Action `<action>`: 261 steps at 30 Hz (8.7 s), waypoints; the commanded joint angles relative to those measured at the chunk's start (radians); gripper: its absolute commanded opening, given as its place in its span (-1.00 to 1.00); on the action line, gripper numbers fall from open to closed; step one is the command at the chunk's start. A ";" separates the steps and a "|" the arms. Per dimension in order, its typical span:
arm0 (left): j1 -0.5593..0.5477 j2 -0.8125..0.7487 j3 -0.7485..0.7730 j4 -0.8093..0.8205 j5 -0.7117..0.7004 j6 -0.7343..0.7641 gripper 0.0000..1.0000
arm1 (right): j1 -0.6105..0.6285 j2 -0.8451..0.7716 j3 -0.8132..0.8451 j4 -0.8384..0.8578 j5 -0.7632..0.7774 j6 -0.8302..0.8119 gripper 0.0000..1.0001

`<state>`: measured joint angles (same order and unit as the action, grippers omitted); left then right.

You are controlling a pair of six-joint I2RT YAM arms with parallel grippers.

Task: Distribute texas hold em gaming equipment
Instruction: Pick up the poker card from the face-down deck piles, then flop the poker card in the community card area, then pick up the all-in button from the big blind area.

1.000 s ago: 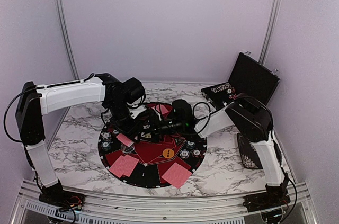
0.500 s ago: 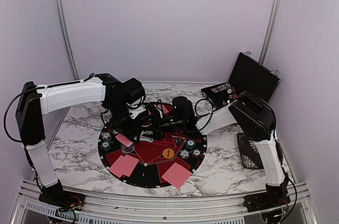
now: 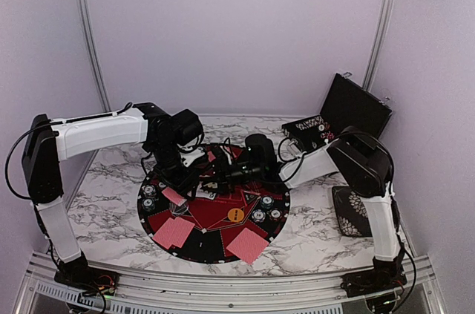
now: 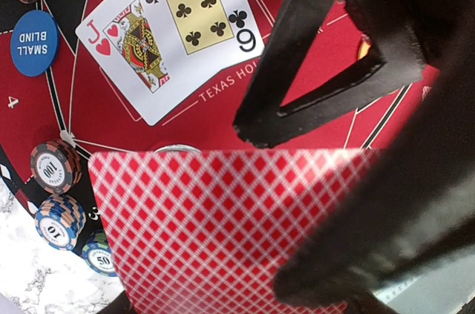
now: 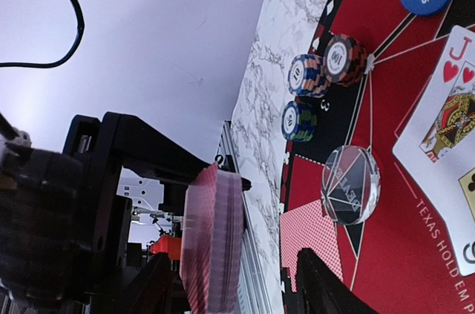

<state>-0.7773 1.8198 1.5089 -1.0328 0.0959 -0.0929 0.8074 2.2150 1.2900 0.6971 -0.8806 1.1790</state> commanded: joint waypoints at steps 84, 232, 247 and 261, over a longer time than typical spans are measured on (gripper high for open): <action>0.047 -0.066 -0.080 0.016 -0.005 -0.009 -0.09 | -0.198 -0.311 -0.169 -0.301 0.162 -0.424 -1.00; 0.084 -0.068 -0.102 0.024 0.013 -0.004 -0.09 | 0.078 -0.175 0.104 -1.190 1.017 -0.815 0.43; 0.084 -0.069 -0.105 0.025 0.011 -0.003 -0.09 | 0.077 -0.162 0.147 -1.213 1.022 -0.821 0.31; 0.084 -0.070 -0.115 0.029 0.011 -0.005 -0.09 | 0.076 -0.166 0.189 -1.301 1.009 -0.775 0.49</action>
<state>-0.6884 1.7660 1.3899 -0.9974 0.1043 -0.0971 0.8799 2.0384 1.4197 -0.5598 0.1390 0.3721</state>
